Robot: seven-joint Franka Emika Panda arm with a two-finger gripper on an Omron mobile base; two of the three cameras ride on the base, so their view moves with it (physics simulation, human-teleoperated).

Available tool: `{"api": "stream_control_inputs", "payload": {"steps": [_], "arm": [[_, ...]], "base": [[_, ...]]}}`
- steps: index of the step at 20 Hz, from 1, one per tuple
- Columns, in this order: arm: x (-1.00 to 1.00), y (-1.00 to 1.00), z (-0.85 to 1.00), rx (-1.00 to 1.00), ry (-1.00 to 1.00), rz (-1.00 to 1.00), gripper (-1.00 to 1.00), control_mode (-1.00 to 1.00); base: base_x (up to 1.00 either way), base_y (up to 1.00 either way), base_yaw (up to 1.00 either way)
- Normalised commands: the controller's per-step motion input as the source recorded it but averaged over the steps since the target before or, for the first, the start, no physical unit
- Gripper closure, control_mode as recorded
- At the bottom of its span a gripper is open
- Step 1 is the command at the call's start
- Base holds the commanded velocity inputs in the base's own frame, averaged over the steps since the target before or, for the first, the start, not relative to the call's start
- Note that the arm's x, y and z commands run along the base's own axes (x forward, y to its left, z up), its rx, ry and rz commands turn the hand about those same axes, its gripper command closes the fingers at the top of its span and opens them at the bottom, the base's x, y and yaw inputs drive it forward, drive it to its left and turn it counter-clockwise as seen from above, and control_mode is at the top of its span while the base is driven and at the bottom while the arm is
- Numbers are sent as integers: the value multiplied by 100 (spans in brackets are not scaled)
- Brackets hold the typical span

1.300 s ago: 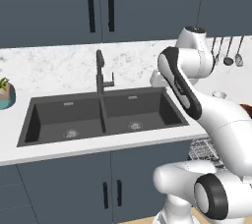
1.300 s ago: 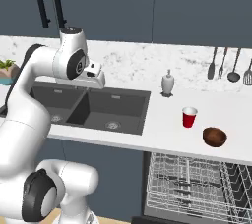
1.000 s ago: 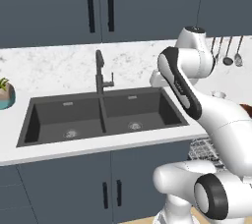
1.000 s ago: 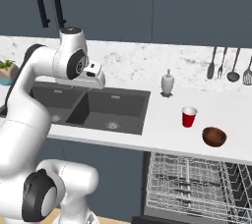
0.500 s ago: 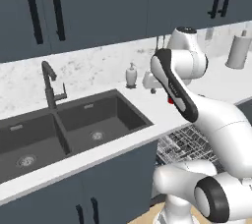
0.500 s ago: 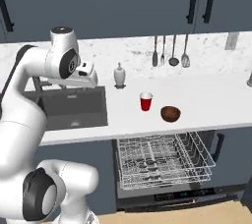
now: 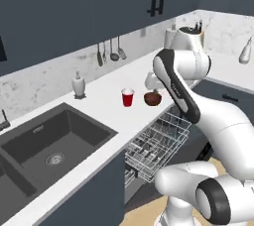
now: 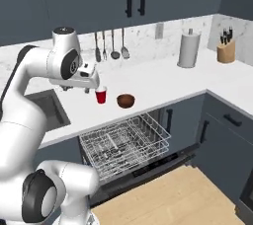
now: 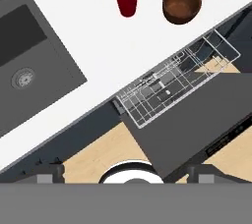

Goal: Pick up the cup and bowl from the counter, place them in the dishwasher, and close the dishwasher door.

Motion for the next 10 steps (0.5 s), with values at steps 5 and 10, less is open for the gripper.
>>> {"api": "stream_control_inputs", "payload": {"steps": [5,10], "arm": [[0,0,0,0,0,0,-100,100],[0,0,0,0,0,0,-100,100]], "base": [[0,55,-46],[0,57,-40]]}}
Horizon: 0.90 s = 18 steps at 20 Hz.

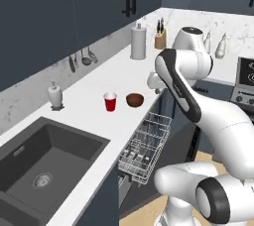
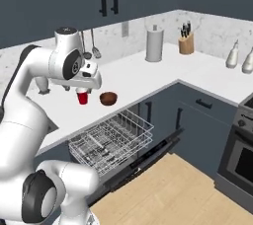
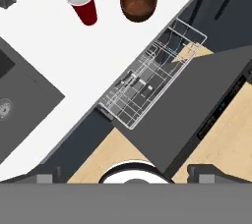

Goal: Pick up the cup and bowl from the counter, place them in the dishwasher, and close the dishwasher door.

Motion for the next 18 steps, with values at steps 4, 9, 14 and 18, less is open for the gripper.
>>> {"api": "stream_control_inputs", "payload": {"steps": [4,9,14,18], "arm": [[0,0,0,0,0,0,-100,100],[0,0,0,0,0,0,-100,100],[0,11,0,0,0,-16,-100,-100],[20,22,-19,1,0,-12,-100,-100]], "base": [[0,52,-31],[-1,37,-23],[0,0,0],[0,0,0]]}}
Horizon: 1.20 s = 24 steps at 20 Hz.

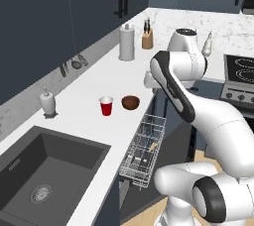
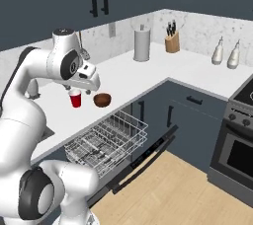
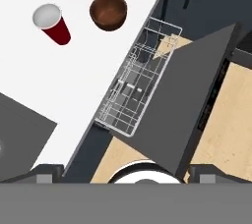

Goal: Pick up the cup and bowl from the counter, place them in the dishwasher, and close the dishwasher door.

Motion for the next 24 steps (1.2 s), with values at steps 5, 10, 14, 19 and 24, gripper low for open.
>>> {"api": "stream_control_inputs", "payload": {"steps": [5,10,14,19,24], "arm": [[68,62,-38,4,0,-13,-100,-100],[89,41,-47,2,0,-16,-100,-100],[71,-2,-51,0,0,-20,-100,-100],[42,-26,-46,0,0,-19,-100,-100],[30,-28,-32,6,0,-13,-100,-100]], "base": [[0,0,0],[0,0,0],[0,0,0],[0,0,0],[0,0,0]]}}
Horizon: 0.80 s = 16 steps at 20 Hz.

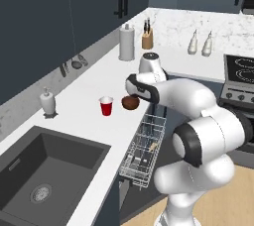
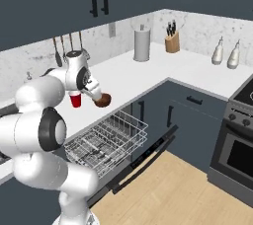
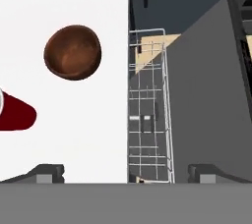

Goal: Pick up the cup and bowl from the counter, place them in the dishwasher, and close the dishwasher door.

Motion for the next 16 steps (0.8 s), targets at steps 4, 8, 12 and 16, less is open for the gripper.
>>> {"api": "stream_control_inputs", "payload": {"steps": [4,8,12,16], "arm": [[29,-25,-34,8,-2,-5,-100,-100],[31,-13,-29,4,-3,0,-100,-100],[30,-5,-22,0,-2,0,-100,-100],[31,0,-25,0,-1,0,-100,-100]], "base": [[0,0,0],[0,0,0],[0,0,0],[0,0,0]]}}
